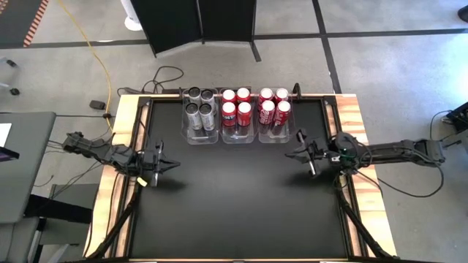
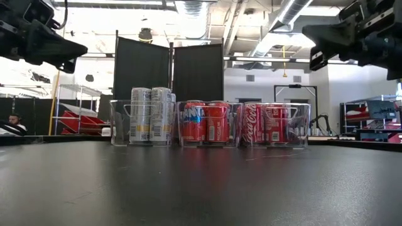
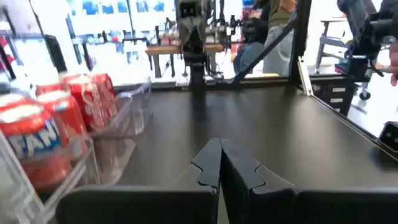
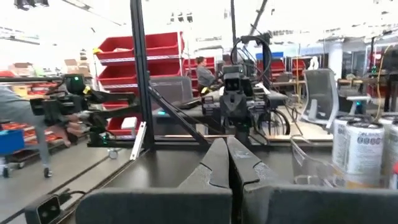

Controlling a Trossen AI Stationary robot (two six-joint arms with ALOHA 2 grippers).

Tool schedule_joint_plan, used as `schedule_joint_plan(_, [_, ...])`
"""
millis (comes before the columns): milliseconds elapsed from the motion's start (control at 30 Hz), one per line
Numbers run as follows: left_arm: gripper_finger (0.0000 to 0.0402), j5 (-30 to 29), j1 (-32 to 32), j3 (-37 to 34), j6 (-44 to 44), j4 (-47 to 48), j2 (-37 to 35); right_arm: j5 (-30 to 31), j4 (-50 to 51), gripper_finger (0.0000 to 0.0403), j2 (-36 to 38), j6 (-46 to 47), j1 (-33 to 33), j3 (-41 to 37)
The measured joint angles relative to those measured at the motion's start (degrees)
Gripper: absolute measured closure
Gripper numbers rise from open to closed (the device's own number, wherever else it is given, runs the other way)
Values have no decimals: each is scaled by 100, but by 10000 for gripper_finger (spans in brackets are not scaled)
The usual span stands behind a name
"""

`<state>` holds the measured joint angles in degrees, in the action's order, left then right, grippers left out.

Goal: Sort soda cans
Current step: Return to Home Position

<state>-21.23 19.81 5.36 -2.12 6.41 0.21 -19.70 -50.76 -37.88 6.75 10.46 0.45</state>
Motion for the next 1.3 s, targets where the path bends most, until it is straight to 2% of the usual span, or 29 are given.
schedule_joint_plan(100, [401, -65, 11, -14, -264, -158, 0, 2, 441, 403, 219, -55, 139, -2])
schedule_joint_plan(367, [401, -180, 11, -14, -170, -273, 0, -4, 861, 403, 786, 30, 369, -4])
schedule_joint_plan(500, [401, -211, 11, 21, -196, -377, 0, -355, 1244, 403, 1223, 214, 362, -4])
schedule_joint_plan(733, [401, -775, 10, 131, 81, -413, -2, -376, 2502, 403, 2141, 197, 484, -7])
schedule_joint_plan(1000, [401, -752, 11, 134, 106, -413, -2, -332, 3575, 403, 3325, 186, 813, -9])
schedule_joint_plan(1100, [401, -545, 11, 134, 130, -461, -2, -339, 4018, 403, 3781, 186, 813, -9])
schedule_joint_plan(1200, [401, -306, 11, 141, 150, -510, -9, -409, 4225, 403, 3768, 186, 813, 8])
schedule_joint_plan(1300, [401, -310, 21, 146, 179, -468, -11, -425, 4399, 403, 3785, 186, 844, 11])
